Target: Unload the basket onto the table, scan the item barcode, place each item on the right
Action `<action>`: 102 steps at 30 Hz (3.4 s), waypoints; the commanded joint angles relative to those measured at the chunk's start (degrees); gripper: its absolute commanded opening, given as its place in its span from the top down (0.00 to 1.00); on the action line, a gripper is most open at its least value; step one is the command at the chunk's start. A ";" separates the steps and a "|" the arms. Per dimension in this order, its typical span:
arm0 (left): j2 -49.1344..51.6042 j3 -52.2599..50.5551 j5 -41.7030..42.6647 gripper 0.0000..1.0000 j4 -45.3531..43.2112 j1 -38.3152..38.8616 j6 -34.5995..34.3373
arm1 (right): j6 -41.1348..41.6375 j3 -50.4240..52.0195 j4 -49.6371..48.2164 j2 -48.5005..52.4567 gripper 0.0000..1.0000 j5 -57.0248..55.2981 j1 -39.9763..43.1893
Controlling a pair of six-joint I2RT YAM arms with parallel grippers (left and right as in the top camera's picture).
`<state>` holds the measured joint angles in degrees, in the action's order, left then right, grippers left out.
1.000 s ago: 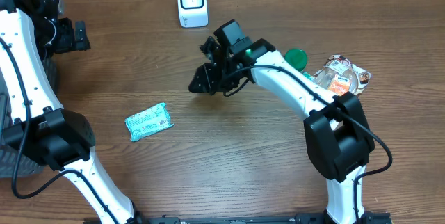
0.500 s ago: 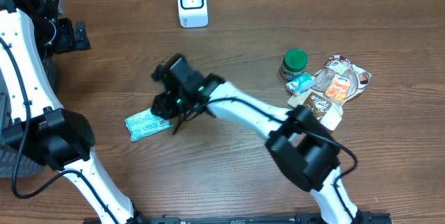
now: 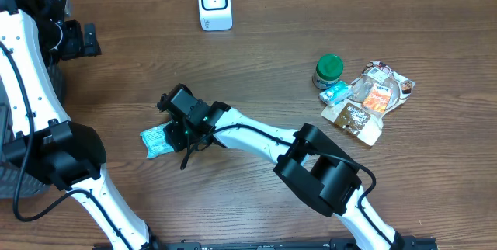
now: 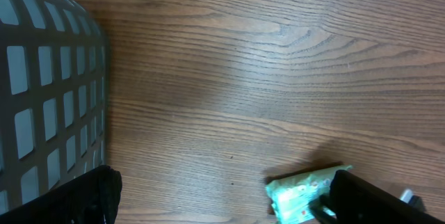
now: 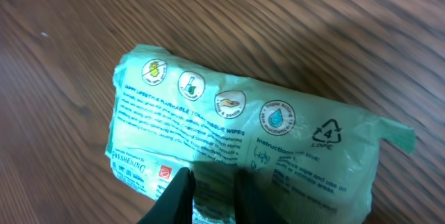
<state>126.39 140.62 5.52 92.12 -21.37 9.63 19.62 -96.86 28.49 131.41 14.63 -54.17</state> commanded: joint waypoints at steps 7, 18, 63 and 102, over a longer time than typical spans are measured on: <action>-0.94 1.07 0.24 0.00 -0.04 0.39 0.46 | -13.09 -4.68 18.32 0.70 0.75 -5.88 8.59; -0.94 1.07 0.26 0.01 -0.04 0.44 0.46 | -13.05 -16.13 22.88 -0.70 0.67 2.84 13.31; -0.94 1.07 0.24 0.00 -0.04 0.50 0.46 | -6.21 -19.69 49.33 -4.42 0.57 -8.39 15.21; -0.94 1.07 0.24 0.00 -0.04 0.50 0.46 | -10.27 19.30 9.16 -11.80 0.44 15.04 32.87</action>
<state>126.39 140.62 5.52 92.12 -21.37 9.63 6.79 -79.22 39.44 119.46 28.95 -18.94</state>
